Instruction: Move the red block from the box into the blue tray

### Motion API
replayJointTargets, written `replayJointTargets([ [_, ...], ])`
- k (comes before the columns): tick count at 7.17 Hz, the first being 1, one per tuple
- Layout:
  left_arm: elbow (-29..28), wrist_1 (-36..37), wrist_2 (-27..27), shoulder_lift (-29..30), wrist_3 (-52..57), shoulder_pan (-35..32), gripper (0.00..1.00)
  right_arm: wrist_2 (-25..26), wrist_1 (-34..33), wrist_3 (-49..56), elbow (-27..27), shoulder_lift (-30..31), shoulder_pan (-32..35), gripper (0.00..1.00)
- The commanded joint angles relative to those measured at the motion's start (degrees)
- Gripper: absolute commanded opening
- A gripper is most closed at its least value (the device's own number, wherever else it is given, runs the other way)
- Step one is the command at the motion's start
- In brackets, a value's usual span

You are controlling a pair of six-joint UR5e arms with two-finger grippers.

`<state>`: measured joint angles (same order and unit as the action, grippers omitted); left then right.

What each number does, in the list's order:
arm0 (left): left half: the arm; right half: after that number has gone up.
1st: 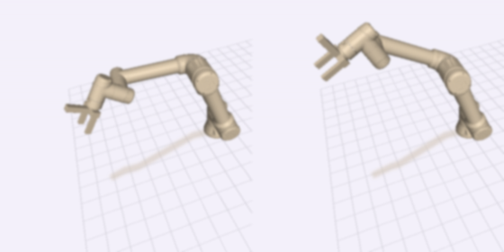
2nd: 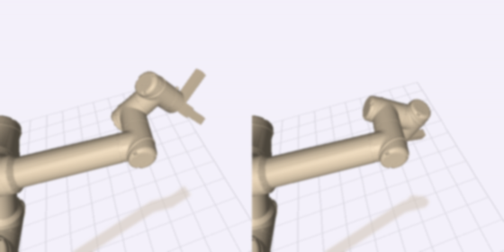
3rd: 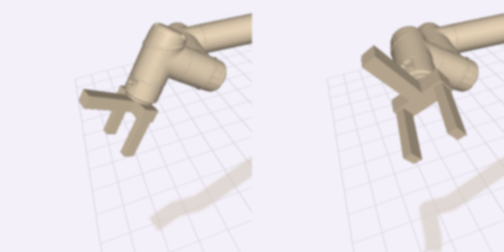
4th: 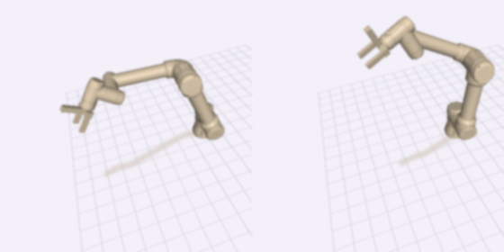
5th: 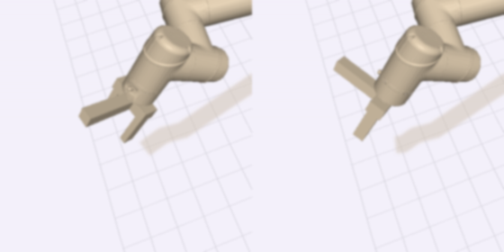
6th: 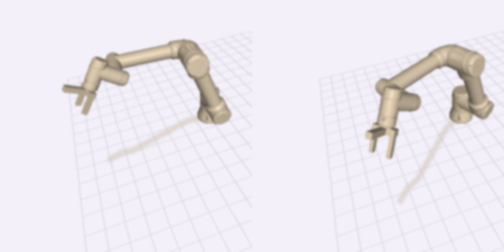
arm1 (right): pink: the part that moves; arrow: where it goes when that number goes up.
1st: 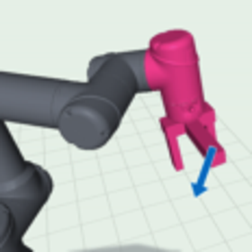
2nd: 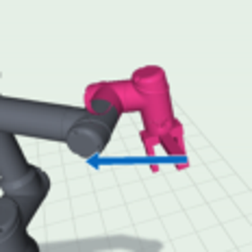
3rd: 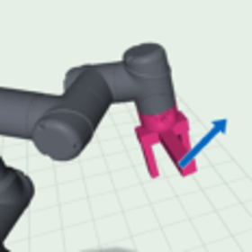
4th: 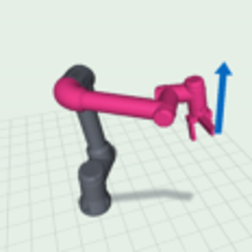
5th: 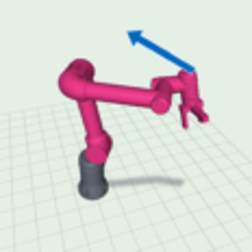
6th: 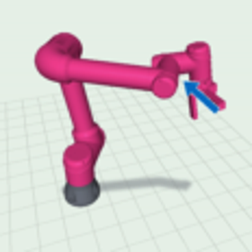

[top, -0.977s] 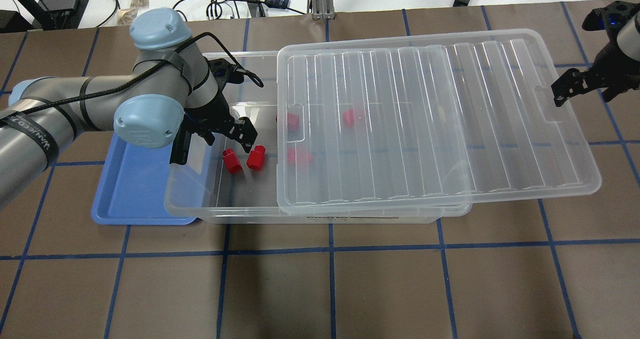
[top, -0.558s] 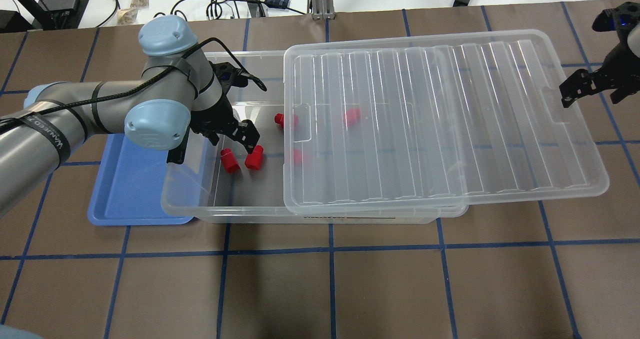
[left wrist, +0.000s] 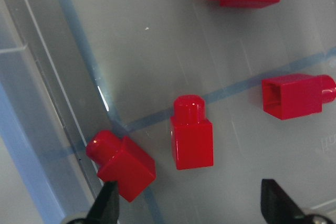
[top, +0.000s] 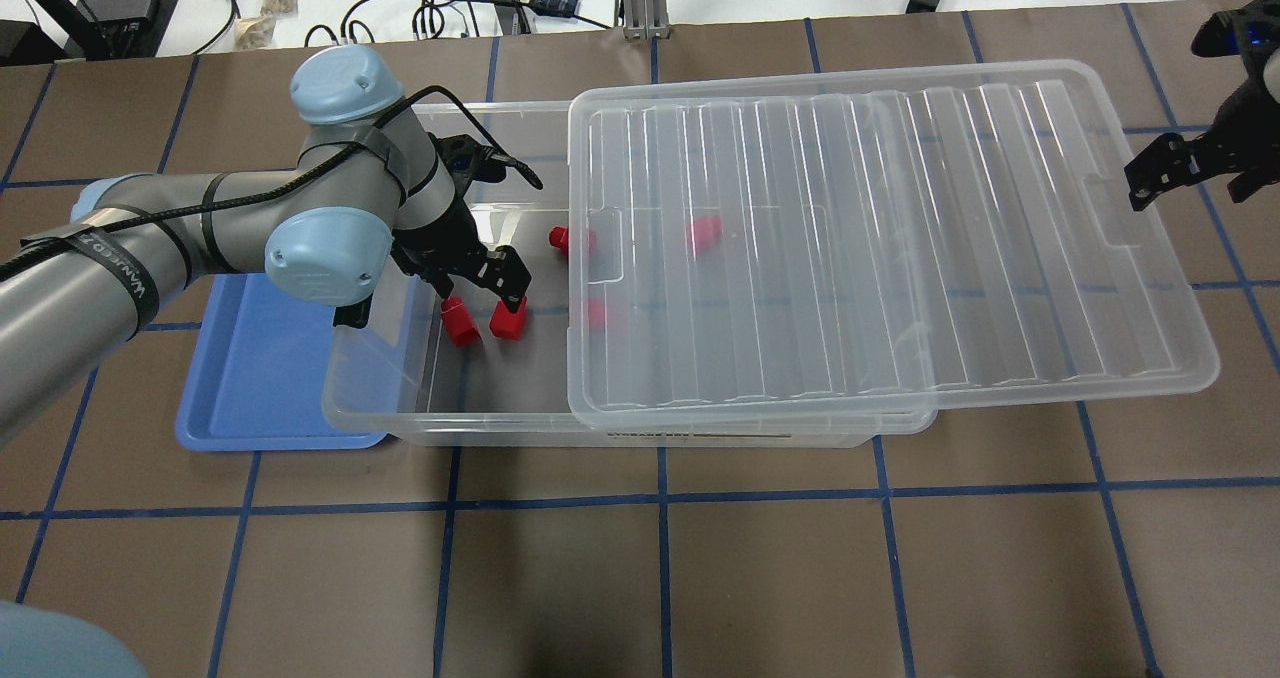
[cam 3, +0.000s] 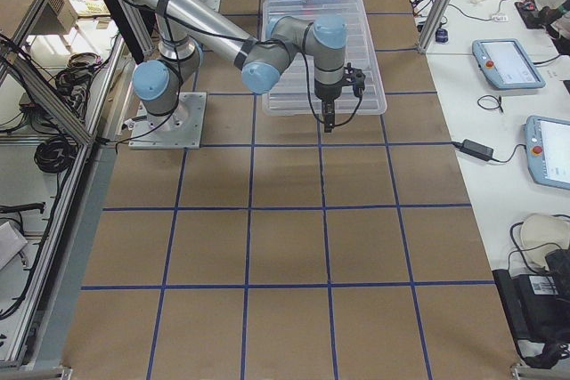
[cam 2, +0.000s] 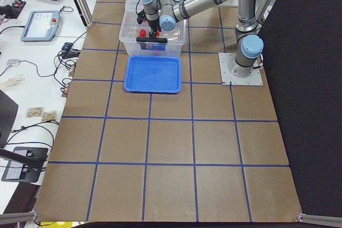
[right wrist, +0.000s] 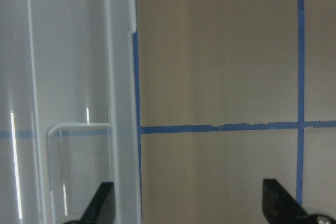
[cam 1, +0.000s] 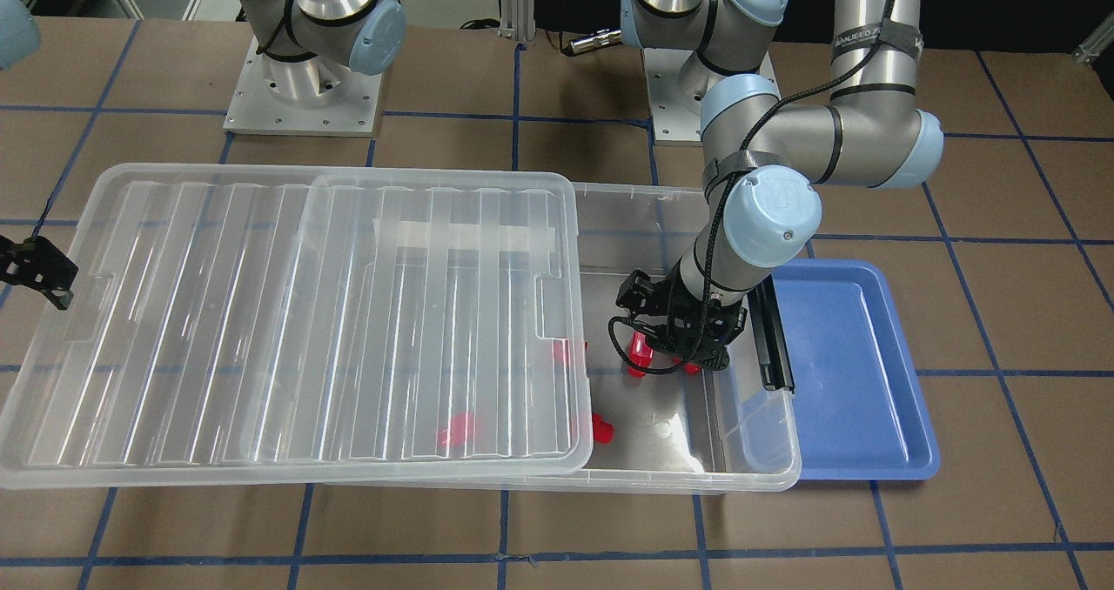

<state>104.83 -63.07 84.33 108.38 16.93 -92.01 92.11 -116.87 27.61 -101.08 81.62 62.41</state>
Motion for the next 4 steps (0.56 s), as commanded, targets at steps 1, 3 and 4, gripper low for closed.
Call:
replayJointTargets([
  [1,1.0,2.7,0.0,1.1,-0.1,0.0,0.94,-0.2,5.7,-0.2,4.4,0.4,0.2,1.0],
  [3,1.0,5.3,-0.1,2.7,-0.1,0.0,0.94,-0.6,18.5,-0.5,13.0,1.0,0.6,1.0],
  [4,0.9,6.5,-0.1,3.5,0.0,0.0,0.9,-0.7,24.9,-0.8,17.2,1.5,0.7,1.0],
])
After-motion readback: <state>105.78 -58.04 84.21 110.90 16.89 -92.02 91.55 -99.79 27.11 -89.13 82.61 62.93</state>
